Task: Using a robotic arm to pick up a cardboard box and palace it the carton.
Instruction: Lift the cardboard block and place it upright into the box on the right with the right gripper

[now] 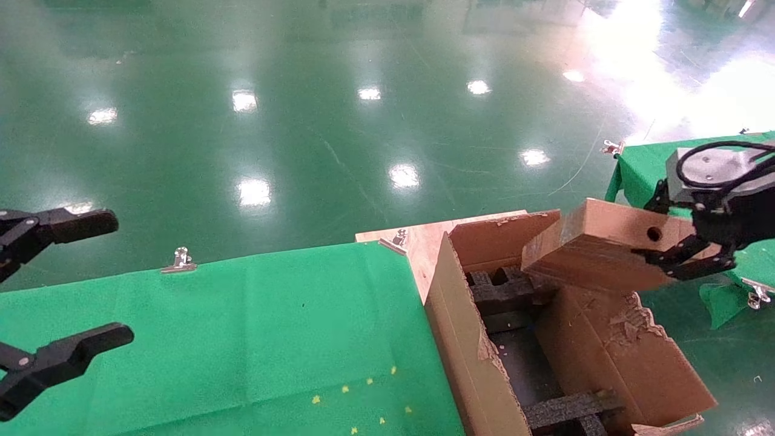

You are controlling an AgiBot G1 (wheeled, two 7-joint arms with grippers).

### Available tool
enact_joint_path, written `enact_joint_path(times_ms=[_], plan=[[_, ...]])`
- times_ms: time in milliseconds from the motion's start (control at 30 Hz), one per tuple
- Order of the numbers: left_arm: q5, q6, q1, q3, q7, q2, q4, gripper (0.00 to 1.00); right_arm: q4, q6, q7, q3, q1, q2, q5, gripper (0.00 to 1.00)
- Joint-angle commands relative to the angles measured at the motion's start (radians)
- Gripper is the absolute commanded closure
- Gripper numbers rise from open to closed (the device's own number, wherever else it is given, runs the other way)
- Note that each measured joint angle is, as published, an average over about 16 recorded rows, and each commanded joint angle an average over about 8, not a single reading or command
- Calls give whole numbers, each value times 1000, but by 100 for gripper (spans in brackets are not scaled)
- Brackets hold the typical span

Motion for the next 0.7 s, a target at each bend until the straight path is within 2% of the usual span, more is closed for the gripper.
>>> enact_joint_path(times_ms=[33, 233, 500, 700], plan=[[0, 0, 0, 0, 0, 0, 0, 0, -8, 9, 41, -4, -18, 5, 20, 100], [0, 0, 0, 0, 0, 0, 0, 0, -43, 39, 203, -5, -70, 44, 96, 100], [0, 0, 0, 0, 0, 0, 0, 0, -75, 68, 400, -17, -117, 112, 145, 100], [0, 0, 0, 0, 0, 0, 0, 0, -82, 92, 496, -20, -135, 159, 178, 100]])
